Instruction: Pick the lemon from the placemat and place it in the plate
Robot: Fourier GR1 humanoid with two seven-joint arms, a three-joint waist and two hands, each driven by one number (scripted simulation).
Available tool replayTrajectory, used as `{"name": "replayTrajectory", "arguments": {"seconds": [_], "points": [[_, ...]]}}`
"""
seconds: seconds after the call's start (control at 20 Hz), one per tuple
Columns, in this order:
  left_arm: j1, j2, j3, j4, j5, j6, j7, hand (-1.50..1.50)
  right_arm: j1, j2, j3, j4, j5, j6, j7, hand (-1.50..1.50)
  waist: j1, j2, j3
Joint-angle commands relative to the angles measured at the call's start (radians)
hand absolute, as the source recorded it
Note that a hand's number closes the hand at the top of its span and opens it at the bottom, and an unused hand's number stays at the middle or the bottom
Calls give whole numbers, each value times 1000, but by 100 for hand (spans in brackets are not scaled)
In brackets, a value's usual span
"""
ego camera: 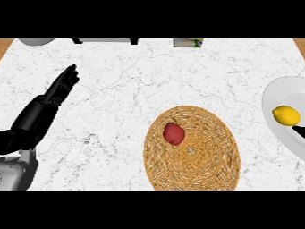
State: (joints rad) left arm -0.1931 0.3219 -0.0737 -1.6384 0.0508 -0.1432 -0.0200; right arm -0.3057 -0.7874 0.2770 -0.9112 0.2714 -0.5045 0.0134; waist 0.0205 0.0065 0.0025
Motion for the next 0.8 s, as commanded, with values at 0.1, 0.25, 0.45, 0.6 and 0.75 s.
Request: {"name": "replayTrajectory", "arguments": {"seconds": [0.1, 0.25, 0.45, 0.6, 0.75], "points": [[-38, -35, -1, 21, -27, 18, 21, 0, -80, 83, -133, 196, -81, 11, -316, -150, -9, -2, 0], [48, 9, 35, 18, -4, -43, -59, 0, -80, 50, -189, 139, -127, 51, -389, -150, -12, -5, -2], [57, -12, 24, 2, -14, -24, -37, 0, -12, 72, -285, 70, -296, 190, -522, -150, -26, -8, -1], [40, 0, 43, -10, -5, -22, -5, 0, 1, 100, -334, 17, -425, 335, -485, -150, -34, -11, -2], [78, -6, 42, -59, -14, -6, 14, 0, 67, 78, -410, -23, -538, 447, -494, -150, -38, -15, -2]]}}
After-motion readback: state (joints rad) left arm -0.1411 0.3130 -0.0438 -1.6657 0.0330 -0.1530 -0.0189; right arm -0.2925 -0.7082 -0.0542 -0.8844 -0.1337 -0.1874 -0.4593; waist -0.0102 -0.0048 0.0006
